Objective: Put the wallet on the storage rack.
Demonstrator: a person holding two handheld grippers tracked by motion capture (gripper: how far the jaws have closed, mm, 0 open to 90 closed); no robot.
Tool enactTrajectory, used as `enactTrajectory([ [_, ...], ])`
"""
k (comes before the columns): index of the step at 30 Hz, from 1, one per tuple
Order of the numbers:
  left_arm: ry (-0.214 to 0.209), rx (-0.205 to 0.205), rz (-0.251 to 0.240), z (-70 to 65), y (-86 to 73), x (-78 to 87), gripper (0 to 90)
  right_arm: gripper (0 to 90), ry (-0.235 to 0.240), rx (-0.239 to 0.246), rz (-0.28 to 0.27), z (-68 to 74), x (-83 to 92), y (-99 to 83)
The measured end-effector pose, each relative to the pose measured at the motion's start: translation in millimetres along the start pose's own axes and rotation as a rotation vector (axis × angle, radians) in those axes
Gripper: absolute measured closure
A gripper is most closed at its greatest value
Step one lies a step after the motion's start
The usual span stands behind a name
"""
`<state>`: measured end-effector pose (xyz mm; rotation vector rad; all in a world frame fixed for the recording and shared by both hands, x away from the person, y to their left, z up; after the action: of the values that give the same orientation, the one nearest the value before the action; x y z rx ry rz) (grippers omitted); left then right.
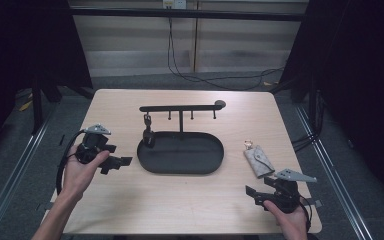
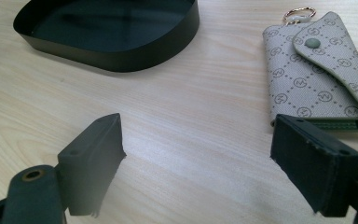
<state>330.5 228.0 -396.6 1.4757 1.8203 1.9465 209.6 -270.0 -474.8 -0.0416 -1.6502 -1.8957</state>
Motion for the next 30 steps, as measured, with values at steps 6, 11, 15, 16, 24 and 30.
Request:
enactTrajectory([
  [6, 0.001, 0.042, -0.054, -2.9, -26.6, 5.1, 20.9, 16.4, 0.004, -0.009, 0.001, -1.3, -1.5, 0.3],
  [11, 0.060, 0.029, -0.081, -6.1, -43.8, 7.8, 20.9, 16.4, -0.026, -0.020, -0.007, -2.7, -1.9, 0.9],
  [15, 0.058, 0.047, -0.101, -9.9, -55.6, 10.6, 20.9, 16.4, -0.030, -0.039, -0.003, -2.9, -1.9, 1.5],
  [16, 0.049, 0.038, -0.090, -11.0, -58.2, 10.9, 20.9, 16.4, -0.032, -0.035, -0.001, -2.5, -1.7, 2.1],
  [24, 0.013, 0.022, -0.111, -21.1, -82.8, 13.5, 20.9, 19.5, -0.020, -0.017, 0.004, -1.6, 1.7, 12.0],
  [30, 0.032, -0.017, -0.122, -28.7, -98.8, 15.9, 20.9, 20.6, -0.019, -0.016, 0.014, -3.5, -0.4, 21.6],
])
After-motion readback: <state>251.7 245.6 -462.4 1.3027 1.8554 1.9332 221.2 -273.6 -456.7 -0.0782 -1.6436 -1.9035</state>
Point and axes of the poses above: each handheld gripper's, and its own axes: x roughly backward along the jaws, y roughly out of its top, z roughly to its left, the point moved 1 cm from there along -x, roughly forward along the jaws, and after that the axes turned 14 degrees about -z, right-handed, at the moved point
